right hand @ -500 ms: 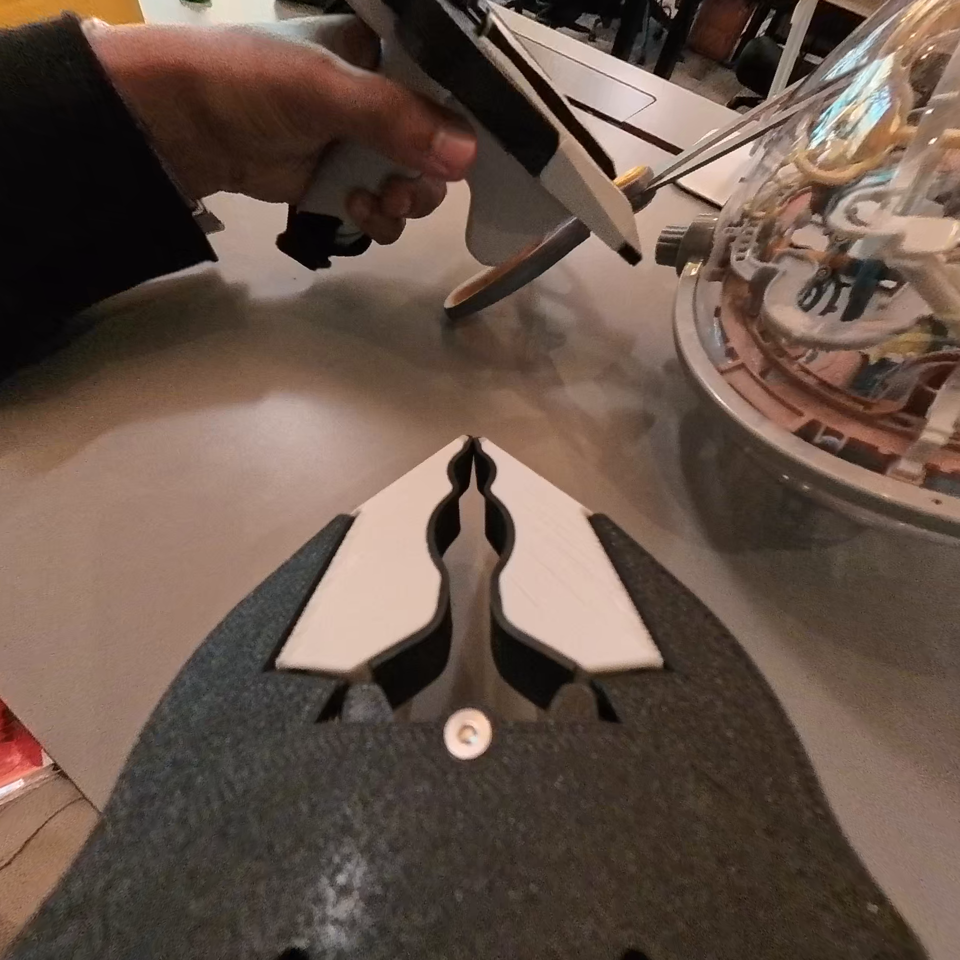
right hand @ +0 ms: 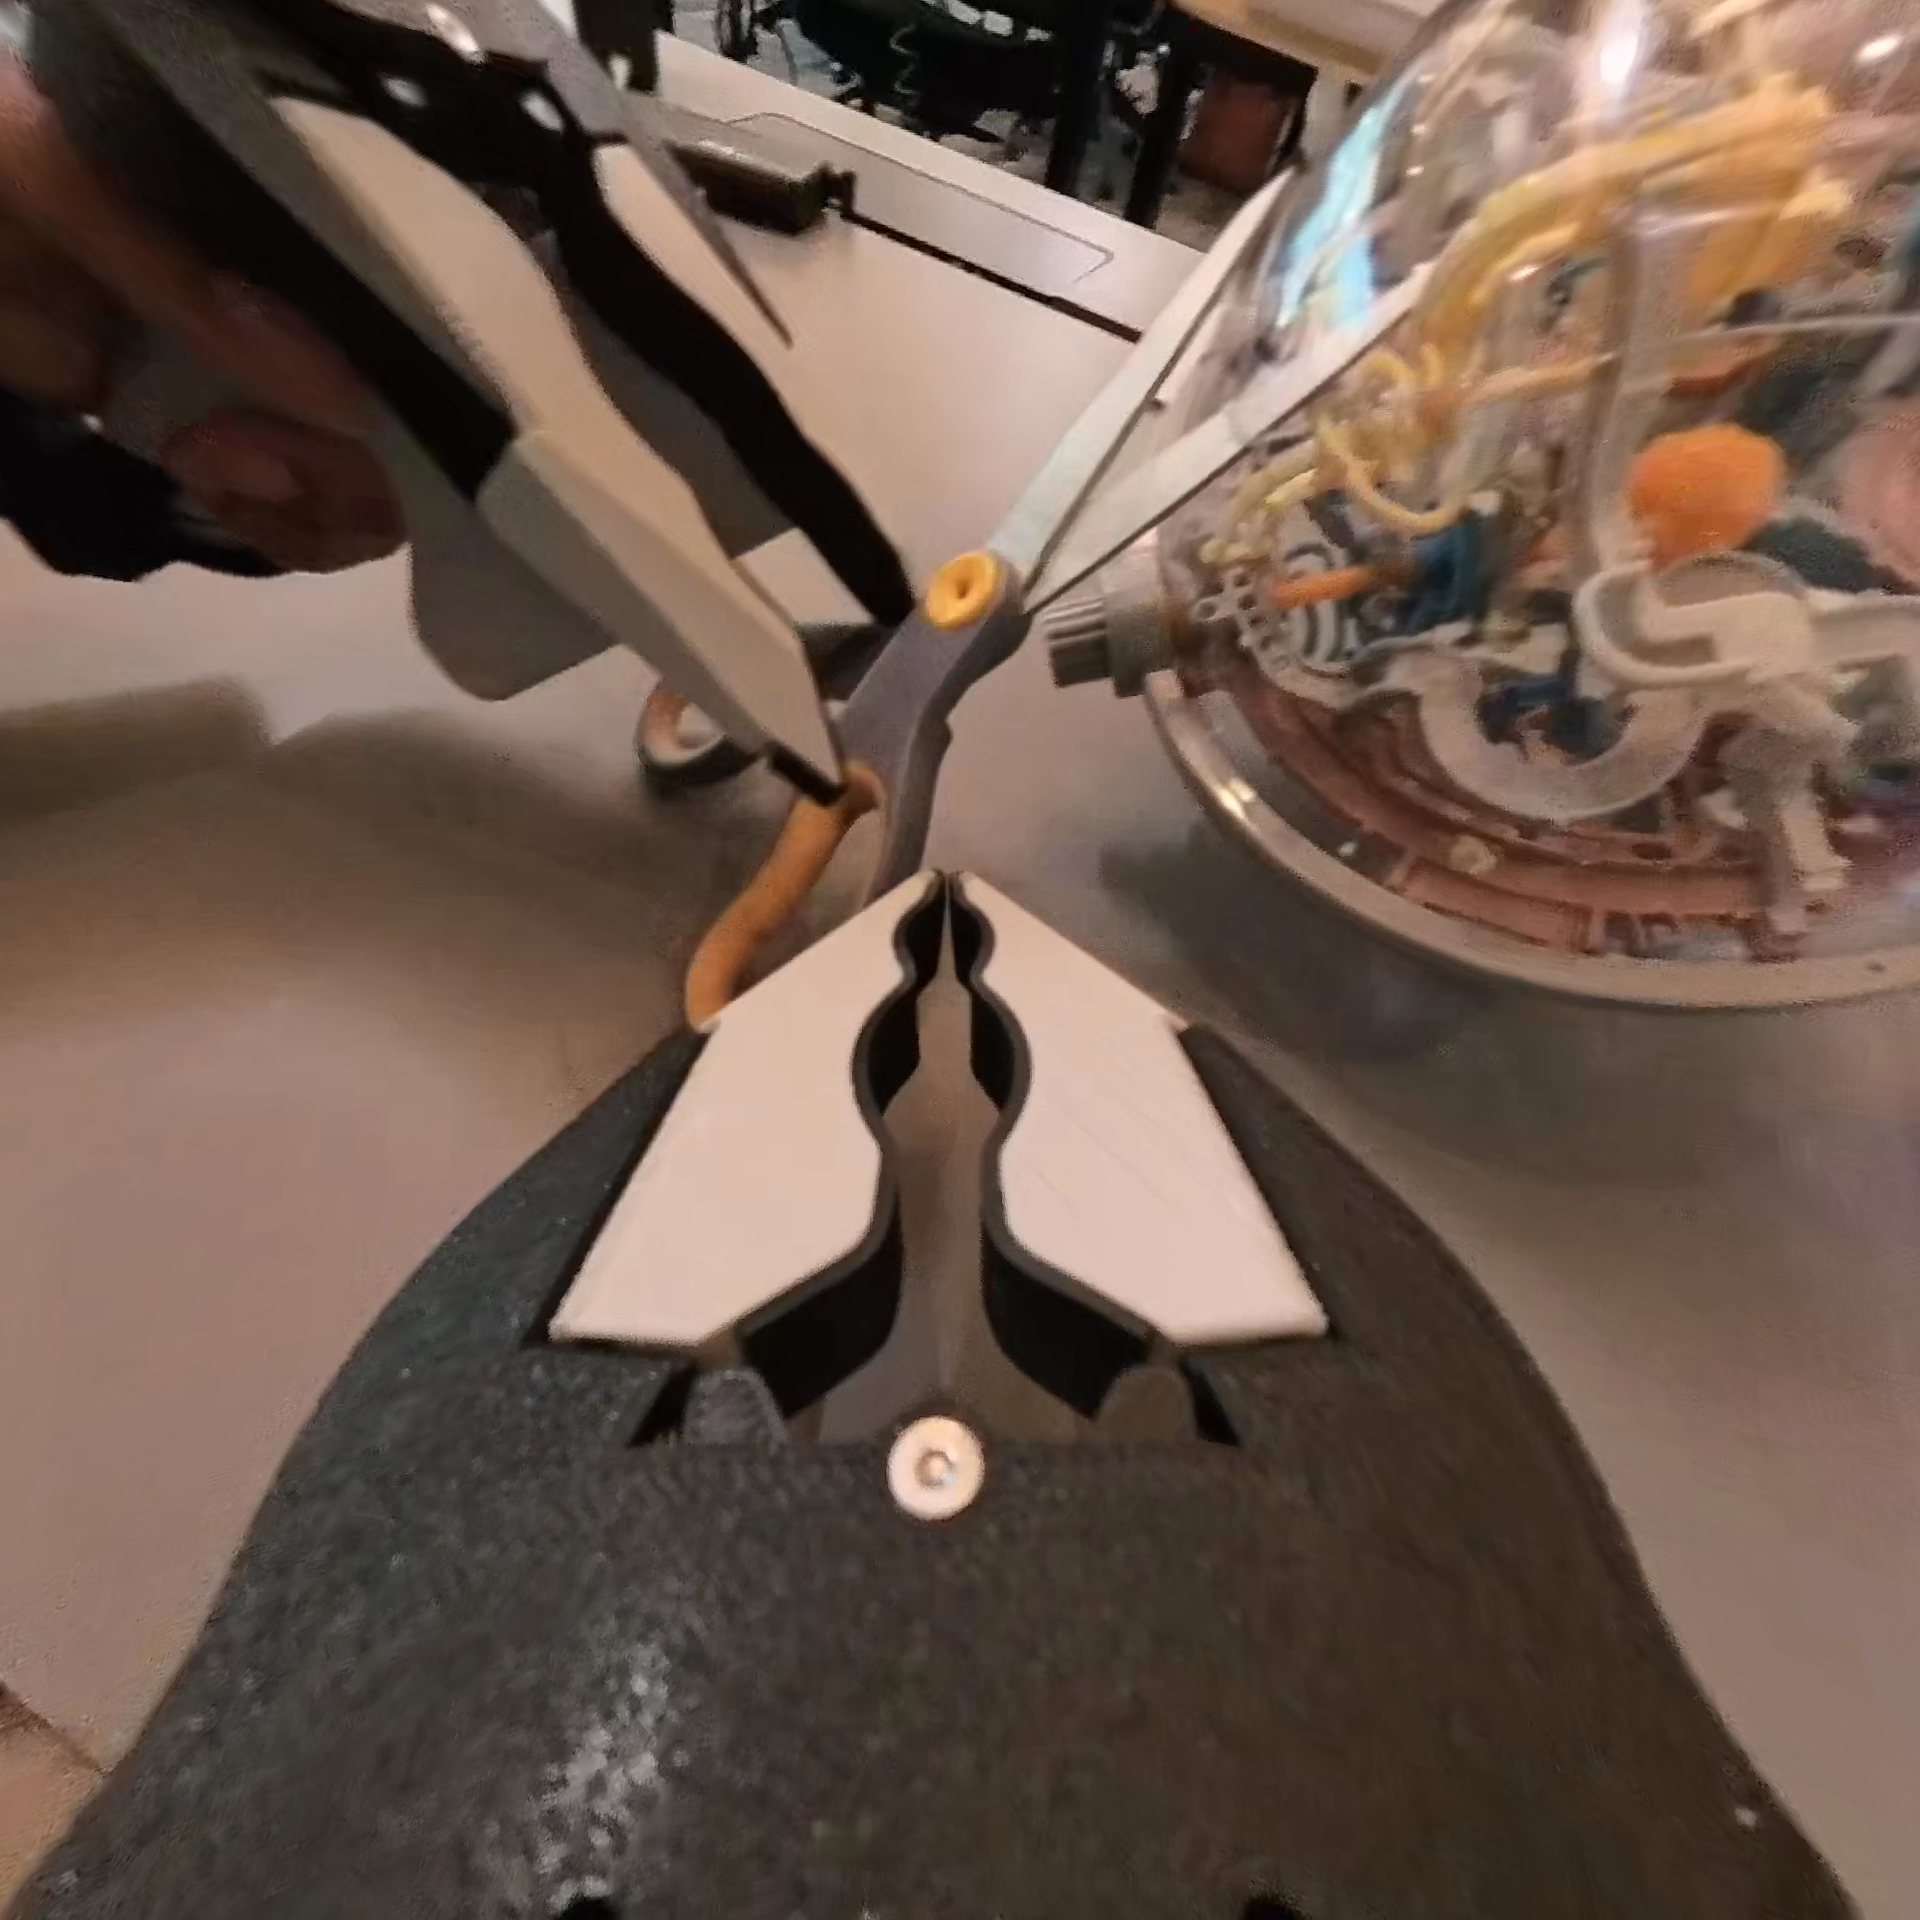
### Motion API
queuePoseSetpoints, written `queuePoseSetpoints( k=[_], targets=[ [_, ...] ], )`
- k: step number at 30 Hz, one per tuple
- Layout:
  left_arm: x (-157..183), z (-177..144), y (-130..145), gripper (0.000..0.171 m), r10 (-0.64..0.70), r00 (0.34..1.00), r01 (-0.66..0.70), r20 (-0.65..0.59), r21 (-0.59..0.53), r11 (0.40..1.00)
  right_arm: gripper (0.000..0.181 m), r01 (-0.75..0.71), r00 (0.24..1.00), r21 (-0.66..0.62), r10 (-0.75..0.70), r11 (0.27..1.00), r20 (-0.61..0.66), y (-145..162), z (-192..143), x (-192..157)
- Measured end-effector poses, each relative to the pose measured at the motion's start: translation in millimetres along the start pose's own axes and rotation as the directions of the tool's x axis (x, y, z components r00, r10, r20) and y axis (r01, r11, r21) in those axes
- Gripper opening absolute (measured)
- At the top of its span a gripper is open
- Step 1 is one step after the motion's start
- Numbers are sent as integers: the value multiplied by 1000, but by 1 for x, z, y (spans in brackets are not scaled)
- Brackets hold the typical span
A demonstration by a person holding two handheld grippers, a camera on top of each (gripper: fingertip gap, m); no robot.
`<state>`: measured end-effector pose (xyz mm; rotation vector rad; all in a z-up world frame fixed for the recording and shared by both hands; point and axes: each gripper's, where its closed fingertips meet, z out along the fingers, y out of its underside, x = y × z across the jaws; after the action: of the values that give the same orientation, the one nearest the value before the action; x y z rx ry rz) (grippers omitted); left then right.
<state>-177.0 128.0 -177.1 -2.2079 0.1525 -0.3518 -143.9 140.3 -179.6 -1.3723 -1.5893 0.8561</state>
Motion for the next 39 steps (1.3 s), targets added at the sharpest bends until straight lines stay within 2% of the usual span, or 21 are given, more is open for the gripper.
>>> queuePoseSetpoints(
  k=[3, 7, 12, 13, 18, 21, 25, 27, 30, 34, 37, 39],
  targets=[
    [37, 6, 0, 55, -9, 986, 8, -166, -4, 1000, 4, 2, 993, 9, -1, 1000, -115, 7, -18, 24],
    [70, 22, -5, 55, -61, 953, 66, -295, 7, 998, 13, -42, 968, 66, 57, 997, -245, 16, -57, 51],
    [88, 40, -14, 55, -188, 907, 205, -377, 5, 979, 23, -4, 978, 199, 45, 980, -203, 12, -90, 43],
    [86, 43, -14, 55, -201, 909, 219, -364, 7, 976, 26, -5, 978, 188, 44, 982, -204, 15, -89, 41],
    [77, 58, -22, 55, -265, 913, 295, -310, 54, 954, 63, -27, 981, 5, 28, 1000, -192, 48, -70, 39],
    [76, 66, -28, 55, -317, 897, 356, -308, 80, 931, 73, -51, 984, -36, 44, 998, -172, 54, -65, 36],
    [80, 76, -31, 52, -377, 857, 424, -351, 65, 903, 76, -76, 987, -47, 68, 996, -147, 49, -57, 33],
    [85, 76, -33, 28, -388, 835, 446, -390, 67, 893, 80, -52, 986, -96, 35, 994, -166, 51, -50, 36],
    [78, 79, -29, 9, -386, 856, 436, -343, 79, 897, 79, -33, 985, -216, -4, 976, -171, 65, -41, 37],
    [81, 79, -29, 8, -381, 856, 432, -349, 79, 898, 79, -58, 987, -239, 19, 969, -162, 69, -39, 39],
    [88, 81, -28, 8, -361, 866, 411, -346, 81, 908, 65, -38, 983, -244, -8, 969, -186, 71, -42, 45],
    [90, 82, -29, 8, -355, 869, 406, -343, 87, 910, 62, -9, 983, -241, -36, 971, -179, 70, -44, 46]
  ],
)
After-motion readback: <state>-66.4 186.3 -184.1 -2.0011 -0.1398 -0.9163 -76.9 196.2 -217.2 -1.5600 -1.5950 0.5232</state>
